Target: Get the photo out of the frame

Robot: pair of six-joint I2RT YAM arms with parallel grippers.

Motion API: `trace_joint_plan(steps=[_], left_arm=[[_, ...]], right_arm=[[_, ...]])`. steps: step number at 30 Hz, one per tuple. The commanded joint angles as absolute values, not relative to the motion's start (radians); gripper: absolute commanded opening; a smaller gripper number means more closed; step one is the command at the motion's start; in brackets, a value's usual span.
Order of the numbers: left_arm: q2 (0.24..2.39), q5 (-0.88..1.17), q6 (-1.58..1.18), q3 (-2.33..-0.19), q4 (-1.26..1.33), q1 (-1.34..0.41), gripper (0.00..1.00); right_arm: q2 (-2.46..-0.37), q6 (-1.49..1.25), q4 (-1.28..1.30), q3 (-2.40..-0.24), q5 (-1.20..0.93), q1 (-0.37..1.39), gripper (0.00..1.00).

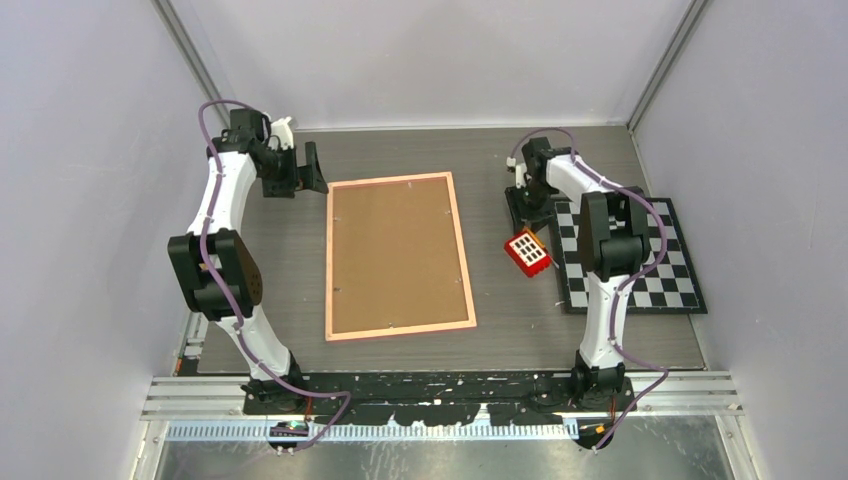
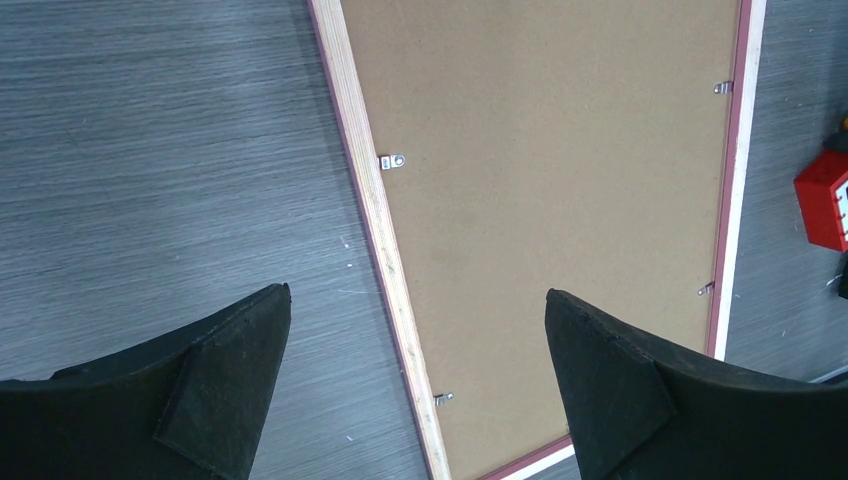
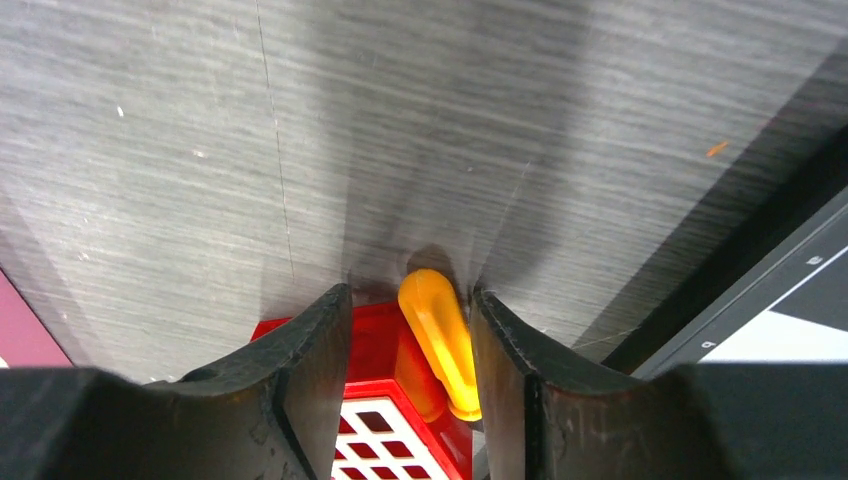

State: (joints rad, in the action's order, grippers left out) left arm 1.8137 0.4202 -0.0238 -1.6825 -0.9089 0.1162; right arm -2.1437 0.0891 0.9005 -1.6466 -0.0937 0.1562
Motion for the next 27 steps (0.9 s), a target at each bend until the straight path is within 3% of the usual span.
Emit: trace_joint_plan(steps=[1, 6, 14, 20, 27], left_arm=[[1.809, 0.446, -0.035, -1.719, -0.896, 0.120, 1.00], [1.801, 0.442, -0.032, -1.711, -0.894, 0.121, 1.00], [1.800, 0.449, -0.033, -1.712, -0.891, 0.120, 1.00], [1.763, 0.461, -0.035, -1.740, -0.885, 0.140, 1.00], [1.665, 0.444, -0.054, -1.727, -0.815, 0.174, 1.00]], right_arm=[[-2.075, 0.150, 0.907, -1.590, -0.089, 0.159, 0.54], [-2.044, 0.251, 0.914, -1.537, -0.052, 0.136, 0.57], [-2.046, 0.292, 0.924, -1.484, -0.088, 0.127, 0.54], [-2.051, 0.305, 0.915, -1.506, -0.134, 0.127, 0.33], [-2.043, 0.327, 0.955, -1.689, -0.220, 0.128, 0.04]])
